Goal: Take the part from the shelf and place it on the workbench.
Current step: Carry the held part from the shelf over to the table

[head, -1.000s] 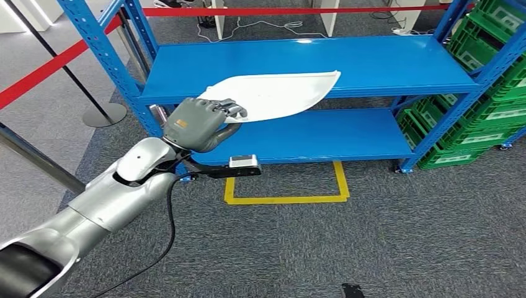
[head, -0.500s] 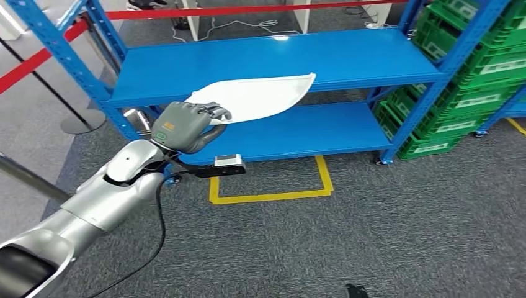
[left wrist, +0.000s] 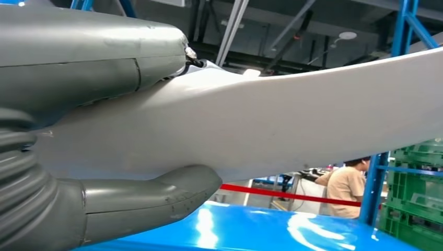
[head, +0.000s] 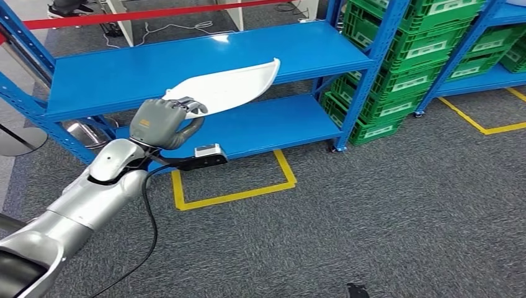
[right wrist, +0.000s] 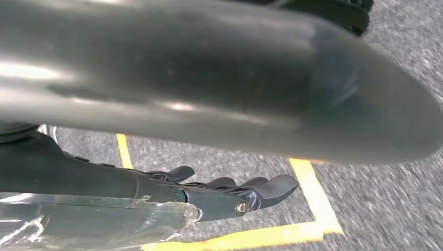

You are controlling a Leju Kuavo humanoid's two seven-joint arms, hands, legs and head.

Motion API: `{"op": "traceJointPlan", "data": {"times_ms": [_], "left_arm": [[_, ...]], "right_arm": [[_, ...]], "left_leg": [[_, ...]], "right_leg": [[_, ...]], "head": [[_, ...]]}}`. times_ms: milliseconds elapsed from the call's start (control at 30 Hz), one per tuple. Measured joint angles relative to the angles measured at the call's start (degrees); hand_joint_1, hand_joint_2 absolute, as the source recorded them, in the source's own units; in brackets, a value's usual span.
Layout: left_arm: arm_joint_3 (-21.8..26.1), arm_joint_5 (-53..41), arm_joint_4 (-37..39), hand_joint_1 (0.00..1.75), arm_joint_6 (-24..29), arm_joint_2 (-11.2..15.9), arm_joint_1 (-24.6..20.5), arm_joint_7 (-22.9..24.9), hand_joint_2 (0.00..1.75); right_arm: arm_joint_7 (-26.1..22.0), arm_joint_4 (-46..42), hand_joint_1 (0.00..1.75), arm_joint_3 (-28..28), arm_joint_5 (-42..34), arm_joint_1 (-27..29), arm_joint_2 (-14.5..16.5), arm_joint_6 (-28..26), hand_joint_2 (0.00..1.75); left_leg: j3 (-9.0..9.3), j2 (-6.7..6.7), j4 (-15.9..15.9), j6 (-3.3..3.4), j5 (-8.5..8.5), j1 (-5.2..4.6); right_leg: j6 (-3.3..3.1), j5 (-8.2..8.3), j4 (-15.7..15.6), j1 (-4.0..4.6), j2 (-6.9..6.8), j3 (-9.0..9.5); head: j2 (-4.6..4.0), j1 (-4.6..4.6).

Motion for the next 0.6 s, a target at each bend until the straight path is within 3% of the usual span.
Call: {"op": "traceJointPlan", "data": {"times_ms": [33, 100, 167, 233, 267, 300, 333, 400, 467, 567, 600], "left_arm": [[0.14, 0.01, 0.0, 1.75, 0.03, -0.02, 0.08, -0.02, 1.75], [0.38, 0.01, -0.02, 1.75, 0.11, -0.07, 0.16, -0.04, 1.75], [0.75, -0.01, -0.04, 1.75, 0.12, 0.14, 0.21, -0.14, 1.75], [1.19, -0.04, -0.04, 1.75, -0.02, 0.5, 0.31, -0.3, 1.75], [1.38, -0.05, -0.04, 1.75, -0.08, 0.64, 0.33, -0.38, 1.75], [1.55, -0.07, -0.04, 1.75, -0.13, 0.72, 0.33, -0.43, 1.75], [1.66, -0.09, -0.04, 1.75, -0.2, 0.78, 0.27, -0.51, 1.75], [1.77, -0.13, -0.04, 1.75, -0.89, 0.91, -0.16, -0.82, 1.75], [1.8, -0.02, -0.02, 1.75, -2.41, 1.11, -1.26, -1.36, 1.75], [1.73, 0.4, 0.16, 1.75, -5.0, 0.98, -3.94, -2.12, 1.75], [1.7, 0.48, 0.39, 1.75, -5.66, 0.79, -5.05, -2.27, 1.75]], "right_arm": [[0.0, -0.01, 0.0, 0.0, 0.04, 0.11, -0.01, 0.0, 0.0], [0.03, -0.01, 0.0, 0.0, 0.16, 0.37, -0.05, -0.02, 0.0], [0.09, -0.01, 0.0, -0.01, 0.32, 0.38, -0.15, -0.05, 0.0], [0.11, -0.02, 0.0, -0.01, 0.4, 0.28, -0.27, -0.06, 0.0], [0.14, -0.02, 0.0, -0.01, 0.4, 0.3, -0.33, -0.05, 0.0], [0.16, -0.03, 0.0, -0.01, 0.4, 0.35, -0.41, -0.05, 0.0], [0.18, -0.03, 0.0, -0.01, 0.4, 0.39, -0.5, -0.04, 0.0], [0.19, -0.04, 0.0, 0.01, 0.4, 0.32, -0.66, -0.04, 0.0], [0.14, -0.05, 0.0, 0.03, 0.4, 0.13, -0.73, -0.03, 0.0], [0.06, -0.05, 0.0, 0.04, 0.43, 0.16, -0.84, -0.01, 0.0], [0.03, -0.06, 0.0, 0.05, 0.46, 0.19, -0.91, 0.07, 0.0]], "left_leg": [[-0.01, 0.57, -0.16, 0.03, 0.2, -0.03], [0.03, 1.91, -0.56, 0.64, 0.62, 0.03], [0.01, 3.4, -0.77, 1.15, 0.83, -0.09], [-0.05, 4.96, -0.76, 1.39, 0.83, -0.39], [-0.07, 5.76, -0.76, 1.45, 0.84, -0.52], [-0.08, 6.53, -0.75, 1.47, 0.84, -0.61], [-0.05, 7.29, -0.74, 1.46, 0.83, -0.68], [0.0, 8.6, -0.61, 1.25, 0.75, -0.93], [-0.03, 9.62, -0.43, 0.76, 0.77, -1.23], [-0.07, 10.95, -0.46, -0.08, 0.8, -1.19], [-0.34, 10.15, 0.17, -0.36, 0.09, -1.05]], "right_leg": [[0.43, 0.28, -0.32, -0.15, 0.44, -0.2], [0.99, -0.38, 0.48, -0.01, -1.8, -1.03], [1.24, -3.64, 5.95, 0.3, -6.05, -3.55], [1.42, -7.02, 13.38, 0.35, -7.71, -6.69], [1.42, -7.48, 15.2, 0.38, -7.87, -7.26], [1.35, -6.96, 14.85, 0.44, -7.99, -6.69], [1.22, -5.61, 12.23, 0.56, -8.35, -4.94], [0.65, -2.79, 4.32, 1.05, -10.82, -0.05], [-0.23, -1.58, 0.0, 1.51, -12.28, 2.25], [-1.33, -0.96, -0.43, 1.57, -10.33, 1.67], [-1.63, -0.67, -0.61, 1.41, -9.59, 1.55]], "head": [[0.0, -0.03], [0.0, 0.22], [0.0, 0.59], [-0.01, 0.72], [-0.01, 0.71], [-0.01, 0.72], [0.0, 0.72], [0.0, 0.71], [-0.01, 0.65], [-0.01, 0.61], [0.0, 0.6]]}}
